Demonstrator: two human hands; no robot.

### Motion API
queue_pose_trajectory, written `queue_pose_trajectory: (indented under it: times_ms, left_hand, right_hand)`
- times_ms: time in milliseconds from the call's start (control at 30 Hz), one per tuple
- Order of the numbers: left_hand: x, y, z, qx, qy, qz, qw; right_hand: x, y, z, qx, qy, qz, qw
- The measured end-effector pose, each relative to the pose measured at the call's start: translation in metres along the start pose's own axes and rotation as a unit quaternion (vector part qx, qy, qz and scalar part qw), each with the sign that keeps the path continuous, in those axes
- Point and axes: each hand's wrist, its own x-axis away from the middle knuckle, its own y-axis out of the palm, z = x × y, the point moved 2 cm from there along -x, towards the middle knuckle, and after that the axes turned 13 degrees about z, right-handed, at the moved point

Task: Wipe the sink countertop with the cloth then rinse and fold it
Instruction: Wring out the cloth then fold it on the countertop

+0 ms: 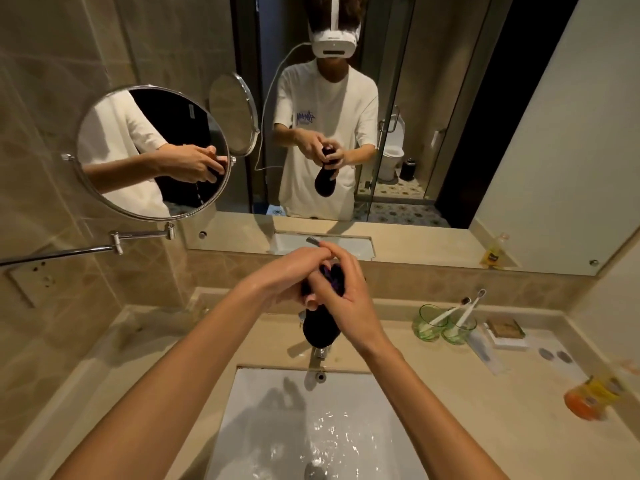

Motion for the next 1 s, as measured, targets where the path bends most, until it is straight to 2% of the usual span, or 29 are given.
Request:
queue_pose_trajectory:
  times_ms: [100,167,200,267,300,333,367,433,533,567,633,700,767,833,900,1000]
  left_hand:
    - [0.002,-0.020,0.001,0.009,-0.026,-0.056,0.998]
    - [0.004,-0.035,-0.004,0.010,-0.022,-0.083,0.996]
    - [0.002,-0.041,-0.006,0.011,-0.006,-0.056,0.998]
    - [-0.006,-0.047,-0.014,0.041,0.048,0.052,0.997]
    - [-0.008,-0.047,-0.019,0.069,0.072,0.098,0.990]
    - [-0.010,-0.043,-0.027,0.100,0.084,0.114,0.985]
    - [-0.010,-0.037,-0.037,0.132,0.075,0.098,0.984]
    - [-0.006,-0.015,-0.065,0.193,0.010,-0.001,0.981]
    - [0.005,0.013,-0.103,0.316,-0.046,-0.195,0.927]
    - [0.010,0.018,-0.111,0.341,-0.048,-0.236,0.909]
    - [0.016,0.023,-0.122,0.362,-0.045,-0.244,0.898]
    - [0.020,0.028,-0.127,0.362,-0.059,-0.204,0.907]
    - [0.025,0.032,-0.127,0.356,-0.091,-0.172,0.914]
    - [0.029,0.036,-0.132,0.367,-0.142,-0.158,0.905]
    - [0.035,0.042,-0.141,0.403,-0.184,-0.174,0.880]
    - [0.043,0.053,-0.154,0.495,-0.242,-0.162,0.819]
  right_hand:
    - [-0.004,-0.008,0.003,0.019,-0.019,-0.062,0.998]
    - [-0.009,-0.012,0.001,0.004,-0.002,-0.069,0.998]
    - [-0.012,-0.013,0.000,-0.008,0.015,-0.059,0.998]
    - [-0.016,-0.012,-0.002,-0.055,0.061,-0.026,0.996]
    - [-0.017,-0.011,-0.004,-0.102,0.096,-0.013,0.990]
    - [-0.017,-0.009,-0.004,-0.159,0.135,-0.010,0.978]
    - [-0.017,-0.007,-0.004,-0.209,0.171,-0.014,0.963]
    - [-0.018,-0.003,-0.006,-0.280,0.228,-0.021,0.932]
    - [-0.022,0.005,-0.003,-0.358,0.287,-0.019,0.888]
    - [-0.024,0.008,0.000,-0.365,0.300,-0.017,0.881]
    - [-0.027,0.010,0.008,-0.350,0.322,-0.005,0.880]
    - [-0.030,0.008,0.021,-0.302,0.337,0.021,0.891]
    - [-0.034,0.004,0.036,-0.254,0.358,0.050,0.897]
    - [-0.033,0.002,0.054,-0.230,0.399,0.075,0.885]
    - [-0.027,0.003,0.072,-0.202,0.436,0.084,0.873]
    - [-0.016,0.008,0.098,-0.135,0.422,0.095,0.891]
